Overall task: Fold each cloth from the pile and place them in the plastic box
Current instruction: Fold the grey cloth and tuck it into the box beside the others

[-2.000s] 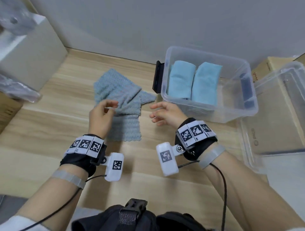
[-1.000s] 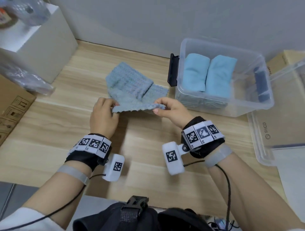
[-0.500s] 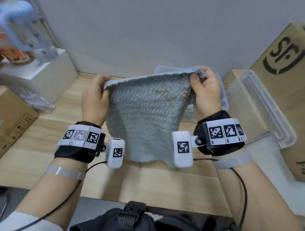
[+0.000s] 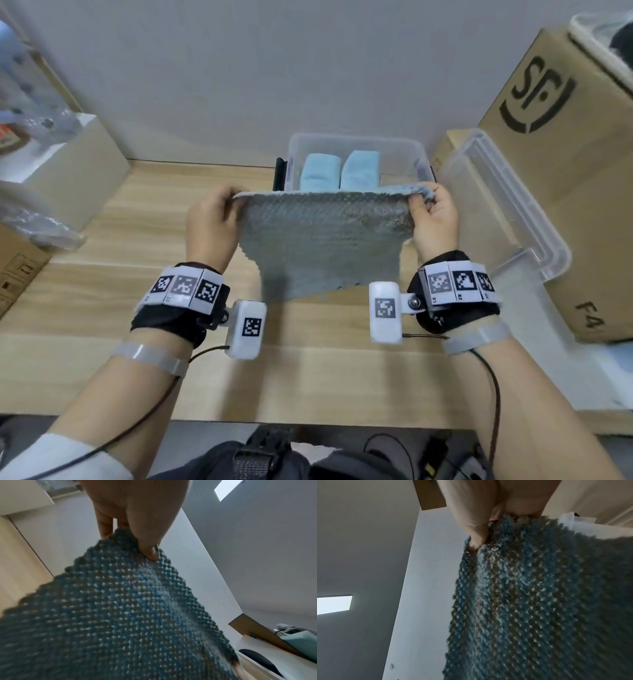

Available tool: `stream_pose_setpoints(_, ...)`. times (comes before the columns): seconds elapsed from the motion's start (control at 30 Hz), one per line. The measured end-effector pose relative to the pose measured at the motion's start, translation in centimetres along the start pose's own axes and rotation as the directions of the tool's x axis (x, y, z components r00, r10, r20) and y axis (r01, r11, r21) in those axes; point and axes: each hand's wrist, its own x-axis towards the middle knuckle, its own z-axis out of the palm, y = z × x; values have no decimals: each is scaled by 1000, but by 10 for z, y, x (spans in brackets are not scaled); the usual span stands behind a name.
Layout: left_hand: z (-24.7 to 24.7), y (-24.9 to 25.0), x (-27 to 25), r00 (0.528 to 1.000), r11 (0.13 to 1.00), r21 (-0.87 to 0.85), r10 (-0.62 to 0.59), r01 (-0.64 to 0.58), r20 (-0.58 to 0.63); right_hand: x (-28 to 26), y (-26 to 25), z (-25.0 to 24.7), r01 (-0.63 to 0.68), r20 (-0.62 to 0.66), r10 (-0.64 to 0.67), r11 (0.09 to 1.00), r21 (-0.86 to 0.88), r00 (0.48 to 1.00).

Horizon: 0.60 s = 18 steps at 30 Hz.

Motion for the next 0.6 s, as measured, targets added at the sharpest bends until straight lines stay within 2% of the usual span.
stream_pose_setpoints(0.17, -1, 2, 1, 1000, 993, -114, -24, 24, 8, -4, 0, -6, -15, -12, 16, 1000, 24, 1000)
stream_pose_setpoints(0.37, -10, 12, -1, 997, 966, -258, 15, -34, -75, -10, -14, -10, 42, 14, -44, 989, 142, 999)
stream_pose_setpoints(0.5, -10, 18, 4, 992, 964, -253, 57, -83, -109, -3, -19, -7, 49, -7, -49, 978, 203, 999)
stream_pose_setpoints(0.6, 0, 7, 9, 998, 974, -225, 5, -18, -58, 5, -8, -7, 34, -17, -32, 989, 141, 999)
